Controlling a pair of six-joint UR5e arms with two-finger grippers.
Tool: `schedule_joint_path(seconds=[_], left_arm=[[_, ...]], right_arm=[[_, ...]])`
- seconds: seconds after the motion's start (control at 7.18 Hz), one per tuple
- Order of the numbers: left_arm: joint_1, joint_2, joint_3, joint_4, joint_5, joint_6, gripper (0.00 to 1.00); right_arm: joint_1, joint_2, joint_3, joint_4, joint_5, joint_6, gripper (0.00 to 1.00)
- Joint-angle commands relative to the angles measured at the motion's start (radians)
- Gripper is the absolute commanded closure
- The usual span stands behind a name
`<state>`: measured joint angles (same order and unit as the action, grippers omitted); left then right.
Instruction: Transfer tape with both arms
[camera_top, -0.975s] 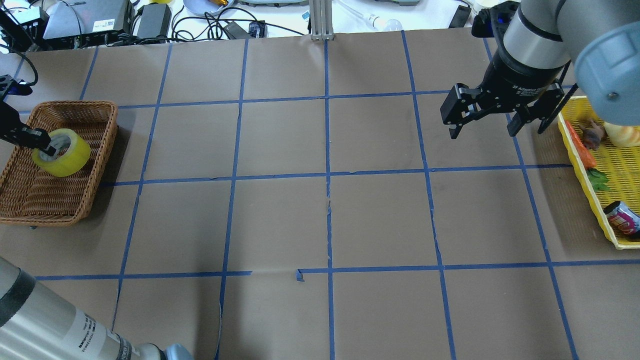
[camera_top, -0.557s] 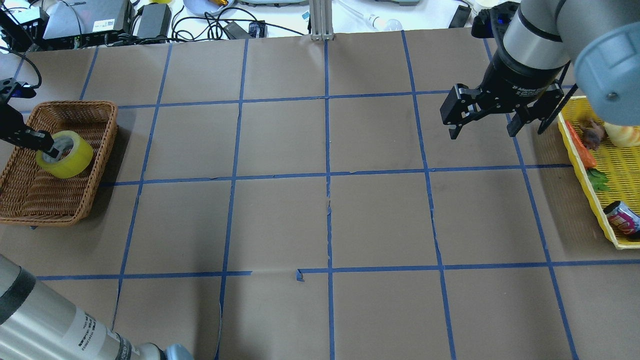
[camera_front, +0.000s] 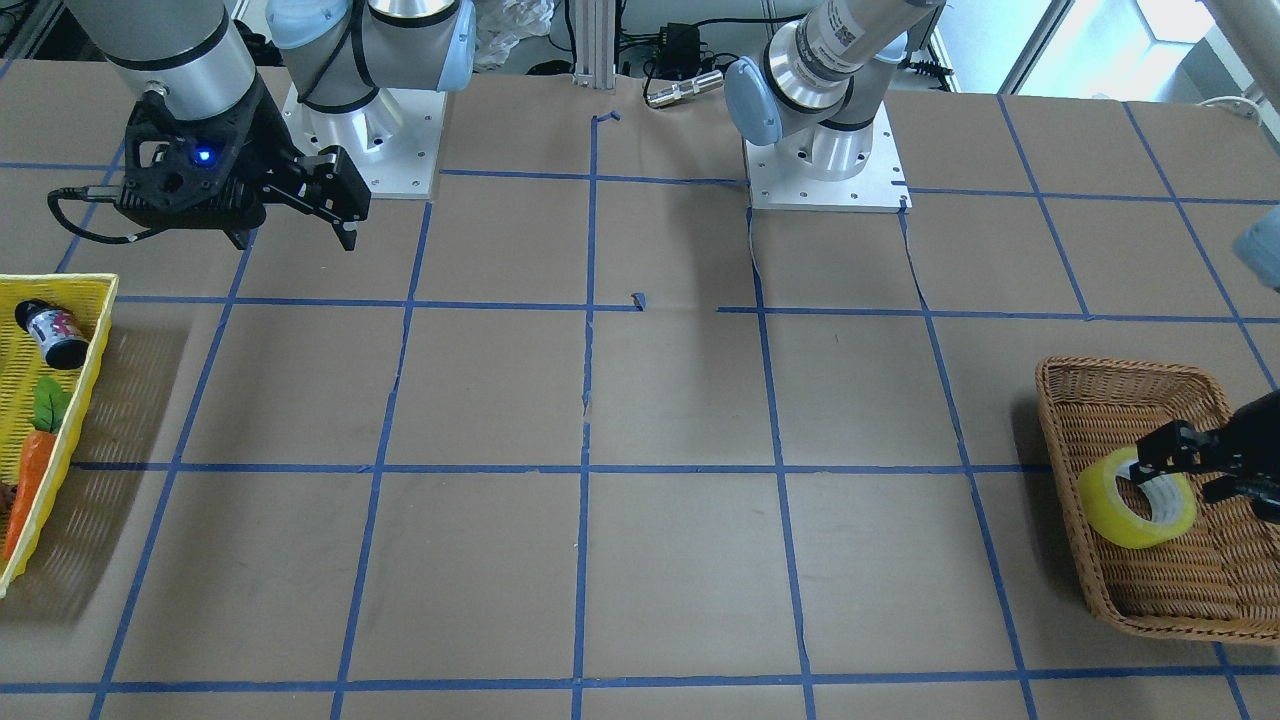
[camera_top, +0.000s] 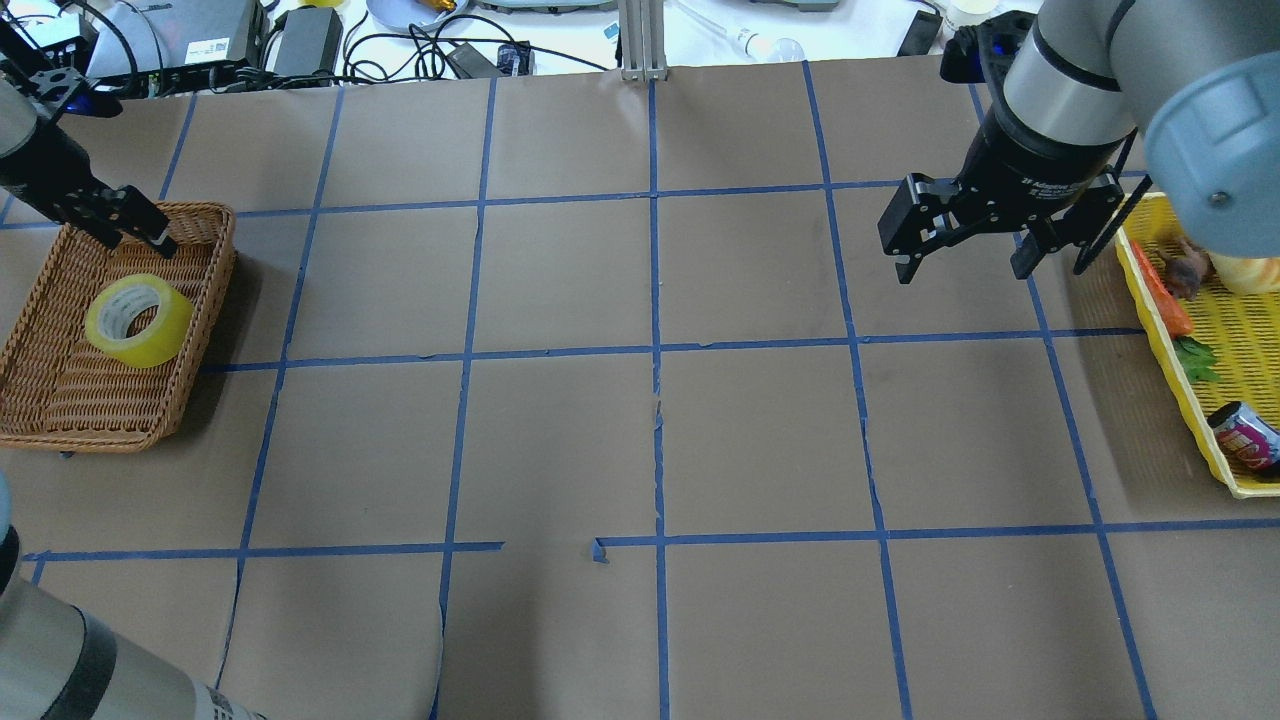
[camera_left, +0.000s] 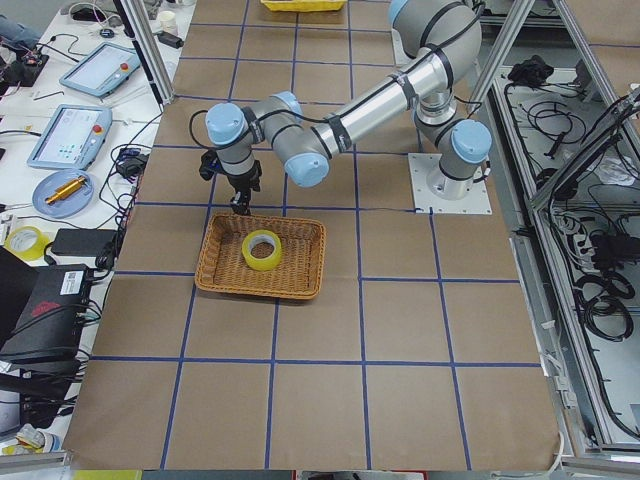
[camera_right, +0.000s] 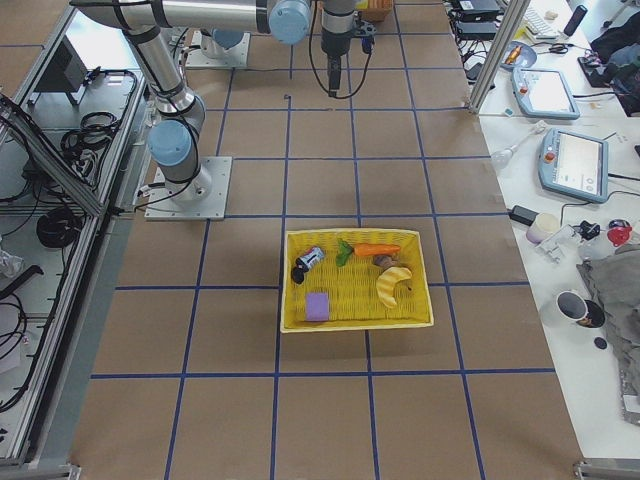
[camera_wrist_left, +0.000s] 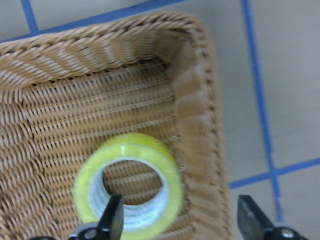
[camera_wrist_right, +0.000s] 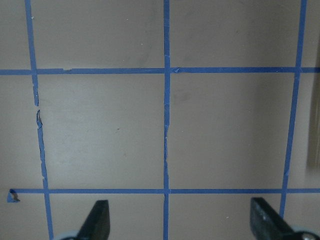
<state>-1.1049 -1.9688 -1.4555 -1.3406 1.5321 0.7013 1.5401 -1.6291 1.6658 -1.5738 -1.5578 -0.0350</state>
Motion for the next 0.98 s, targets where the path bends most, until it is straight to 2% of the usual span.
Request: schedule_joint_path(seconds=[0.0, 0.14, 0.42, 0.56, 0.7, 0.84], left_arm=[[-0.235, 0.098, -0.046, -0.032, 0.014, -0.377, 0.17], [-0.322, 0.134, -0.028, -0.052, 0.043, -0.519, 0.17], [-0.407, 0.261, -0.046, -0.096, 0.059, -0.637, 0.16], [-0.417, 0.33, -0.054, -0.106, 0.057, -0.657, 0.06], [-0.421, 0.356, -0.065, -0.101, 0.046, -0.684, 0.0], [-0.446, 0.385, -0.068, -0.101, 0.042, -0.689, 0.0]], right_arm=[[0.0, 0.0, 0.0, 0.0, -0.007, -0.002, 0.0], [0.0, 0.0, 0.002, 0.0, -0.007, -0.002, 0.0], [0.0, 0.0, 0.002, 0.0, -0.002, -0.002, 0.0], [0.0, 0.0, 0.002, 0.0, 0.001, -0.002, 0.0], [0.0, 0.0, 0.002, 0.0, -0.008, -0.003, 0.0], [0.0, 0.0, 0.002, 0.0, -0.007, -0.002, 0.0]])
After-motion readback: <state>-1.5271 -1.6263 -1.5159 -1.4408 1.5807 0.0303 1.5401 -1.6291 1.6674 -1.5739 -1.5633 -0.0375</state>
